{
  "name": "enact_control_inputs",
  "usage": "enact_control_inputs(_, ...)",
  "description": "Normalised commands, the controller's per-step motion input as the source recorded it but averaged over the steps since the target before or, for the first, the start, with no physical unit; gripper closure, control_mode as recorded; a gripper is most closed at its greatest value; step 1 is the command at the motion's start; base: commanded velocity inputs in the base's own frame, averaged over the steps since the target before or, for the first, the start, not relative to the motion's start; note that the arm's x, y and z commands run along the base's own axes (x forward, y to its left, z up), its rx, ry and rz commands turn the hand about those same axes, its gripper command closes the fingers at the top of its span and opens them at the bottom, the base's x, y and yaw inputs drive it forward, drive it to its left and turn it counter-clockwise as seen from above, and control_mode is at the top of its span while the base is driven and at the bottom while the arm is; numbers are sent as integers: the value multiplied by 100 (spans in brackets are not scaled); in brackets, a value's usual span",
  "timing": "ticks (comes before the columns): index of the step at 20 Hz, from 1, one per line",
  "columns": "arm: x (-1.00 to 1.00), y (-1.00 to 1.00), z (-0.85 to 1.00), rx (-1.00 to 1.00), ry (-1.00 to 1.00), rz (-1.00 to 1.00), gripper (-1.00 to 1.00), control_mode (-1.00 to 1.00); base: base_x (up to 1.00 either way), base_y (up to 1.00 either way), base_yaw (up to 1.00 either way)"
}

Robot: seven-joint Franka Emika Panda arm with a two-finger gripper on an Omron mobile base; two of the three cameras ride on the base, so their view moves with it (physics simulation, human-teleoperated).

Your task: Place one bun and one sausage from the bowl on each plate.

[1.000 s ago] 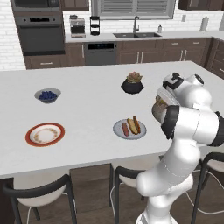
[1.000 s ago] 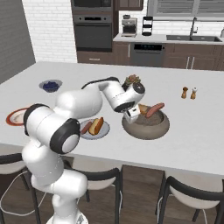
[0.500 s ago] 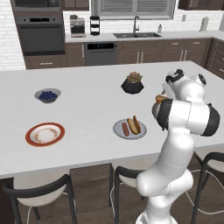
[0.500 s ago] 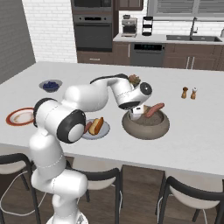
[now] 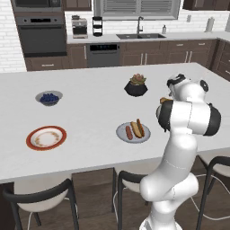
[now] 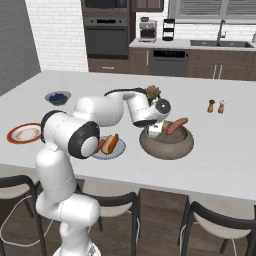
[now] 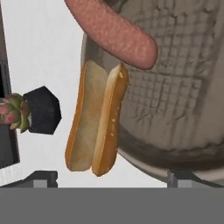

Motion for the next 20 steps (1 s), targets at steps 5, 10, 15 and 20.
enact_control_inputs(5, 34, -14, -9, 0, 0, -5, -100, -100, 0, 0, 0)
enact_control_inputs(10, 32, -17, -19, 2, 0, 0, -100, -100, 0, 0, 0)
enact_control_inputs(15, 34, -11, -17, 1, 0, 0, -100, -100, 0, 0, 0)
enact_control_inputs(20, 27, 0, -15, 0, 0, 0, -100, -100, 0, 0, 0)
